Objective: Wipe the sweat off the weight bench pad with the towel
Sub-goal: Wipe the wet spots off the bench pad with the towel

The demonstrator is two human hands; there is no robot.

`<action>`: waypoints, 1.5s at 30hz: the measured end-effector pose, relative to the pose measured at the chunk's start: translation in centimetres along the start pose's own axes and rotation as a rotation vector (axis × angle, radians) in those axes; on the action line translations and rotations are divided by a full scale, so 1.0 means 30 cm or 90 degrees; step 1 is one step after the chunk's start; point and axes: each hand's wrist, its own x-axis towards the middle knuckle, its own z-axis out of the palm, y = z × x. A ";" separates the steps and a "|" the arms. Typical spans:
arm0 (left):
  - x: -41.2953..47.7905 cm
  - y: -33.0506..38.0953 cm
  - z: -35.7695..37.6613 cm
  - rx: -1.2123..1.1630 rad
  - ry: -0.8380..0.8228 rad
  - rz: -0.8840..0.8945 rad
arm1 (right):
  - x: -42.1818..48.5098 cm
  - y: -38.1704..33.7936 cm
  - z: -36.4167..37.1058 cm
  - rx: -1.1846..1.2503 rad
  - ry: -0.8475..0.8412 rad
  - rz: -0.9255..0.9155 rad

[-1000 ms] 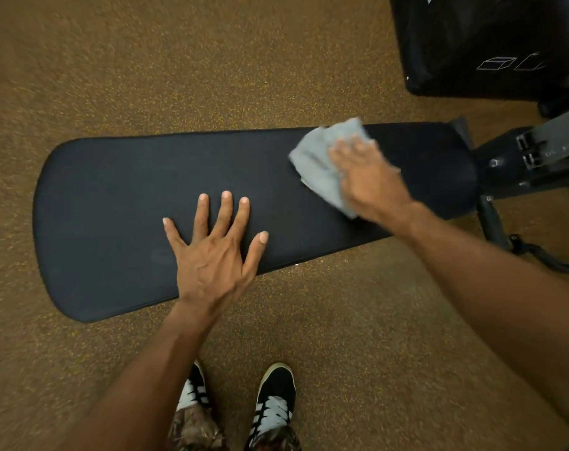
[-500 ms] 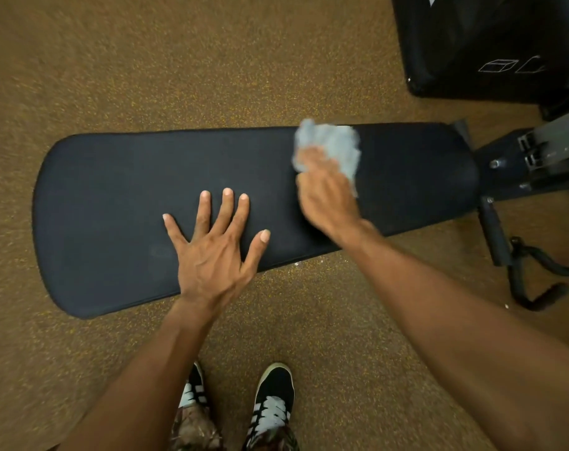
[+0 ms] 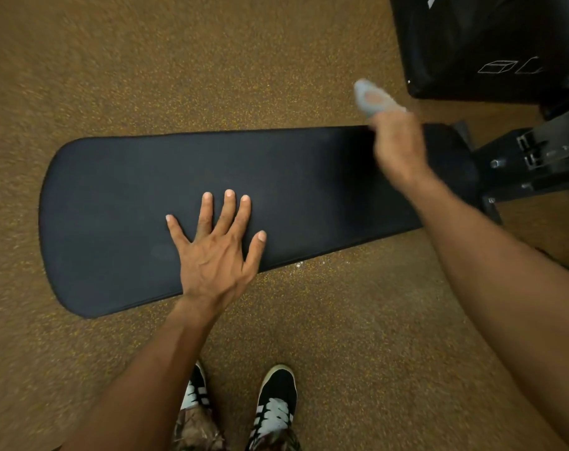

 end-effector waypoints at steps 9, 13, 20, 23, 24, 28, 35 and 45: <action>0.017 -0.068 -0.153 -0.521 0.281 -0.147 | -0.382 -0.079 0.571 -0.478 -0.211 -0.283; 0.073 -0.140 -0.181 -0.405 0.208 -0.106 | -0.588 -0.199 0.748 -0.399 -0.303 -0.414; 0.113 -0.112 -0.201 -0.227 0.108 -0.010 | -0.665 -0.187 0.699 -0.287 -0.407 -0.604; 0.105 -0.091 -0.263 -0.369 0.142 -0.033 | -0.645 -0.174 0.577 -0.039 -0.300 -0.392; 0.106 -0.097 -0.282 -0.427 0.140 -0.035 | -0.638 -0.177 0.525 0.069 -0.272 -0.245; 0.100 -0.112 -0.311 -0.683 -0.052 0.010 | -0.582 -0.180 0.362 0.376 -0.186 0.088; 0.071 -0.119 -0.237 -0.837 -0.227 -0.047 | -0.438 -0.204 0.280 0.432 -0.115 0.344; 0.057 -0.107 -0.248 -1.005 -0.254 -0.230 | -0.374 -0.107 0.197 0.367 -0.269 0.350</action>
